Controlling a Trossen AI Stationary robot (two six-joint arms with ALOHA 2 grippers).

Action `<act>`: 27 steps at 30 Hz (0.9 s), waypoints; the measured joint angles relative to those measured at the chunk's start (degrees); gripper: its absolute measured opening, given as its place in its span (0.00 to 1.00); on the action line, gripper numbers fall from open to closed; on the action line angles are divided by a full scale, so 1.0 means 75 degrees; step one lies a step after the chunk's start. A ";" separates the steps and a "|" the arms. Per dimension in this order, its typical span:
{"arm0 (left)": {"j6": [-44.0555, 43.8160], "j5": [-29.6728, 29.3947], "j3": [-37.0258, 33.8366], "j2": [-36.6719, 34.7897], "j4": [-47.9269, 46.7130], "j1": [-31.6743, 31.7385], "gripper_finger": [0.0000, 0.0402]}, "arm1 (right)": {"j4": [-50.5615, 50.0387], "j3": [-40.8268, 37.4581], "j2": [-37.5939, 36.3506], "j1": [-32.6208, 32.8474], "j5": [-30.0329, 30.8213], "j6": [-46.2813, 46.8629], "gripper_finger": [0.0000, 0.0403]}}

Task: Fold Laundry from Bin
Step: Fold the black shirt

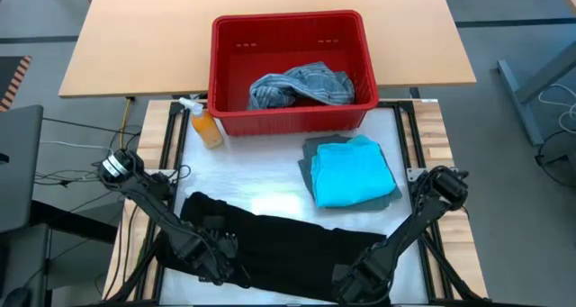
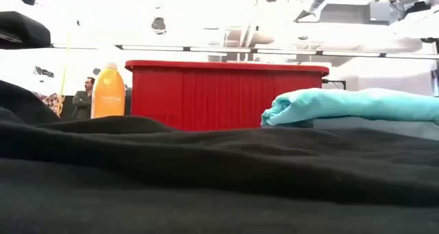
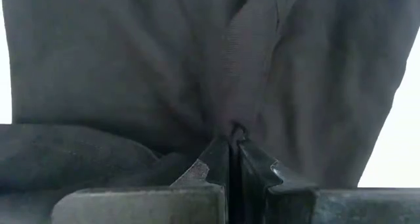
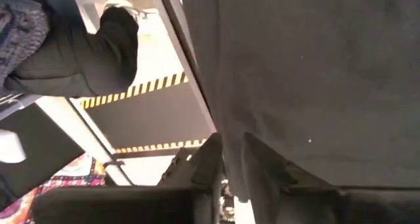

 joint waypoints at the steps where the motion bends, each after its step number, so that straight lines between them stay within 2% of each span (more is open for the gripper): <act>1: 0.0059 0.0002 0.0000 0.0004 0.0005 0.0000 0.00 | -0.0012 0.0001 0.0000 -0.0004 -0.0088 0.0031 0.22; 7: 0.0169 -0.0224 0.0000 0.0012 0.0003 0.0000 0.01 | -0.0427 0.0009 -0.0271 -0.0082 0.0075 -0.0191 0.35; 9: 0.0215 -0.0442 0.0000 0.0015 -0.0012 0.0000 0.03 | -0.0605 0.0009 -0.0397 -0.0104 0.0737 -0.0583 0.39; 12: 0.0472 -0.0335 0.0002 0.0017 -0.0127 0.0003 0.09 | -0.0957 0.0009 -0.0458 -0.0147 0.1934 -0.0954 0.42; 16: 0.0530 -0.0288 0.0294 0.0017 -0.1068 0.0000 0.20 | -0.0919 -0.0035 -0.0462 -0.0384 0.2371 -0.1286 0.43; 21: 0.0611 -0.0131 0.1126 -0.0002 -0.2677 -0.0005 0.33 | -0.1017 -0.0096 -0.0463 -0.0634 0.2757 -0.1824 0.42; 24: 0.0610 0.0578 0.1491 -0.0204 -0.3007 -0.0047 0.39 | -0.1033 -0.0096 -0.0463 -0.0727 0.3011 -0.1977 0.42; 27: 0.0527 0.0695 0.1582 -0.0450 -0.2993 -0.0058 0.41 | -0.1009 -0.0096 -0.0463 -0.0727 0.3090 -0.2095 0.42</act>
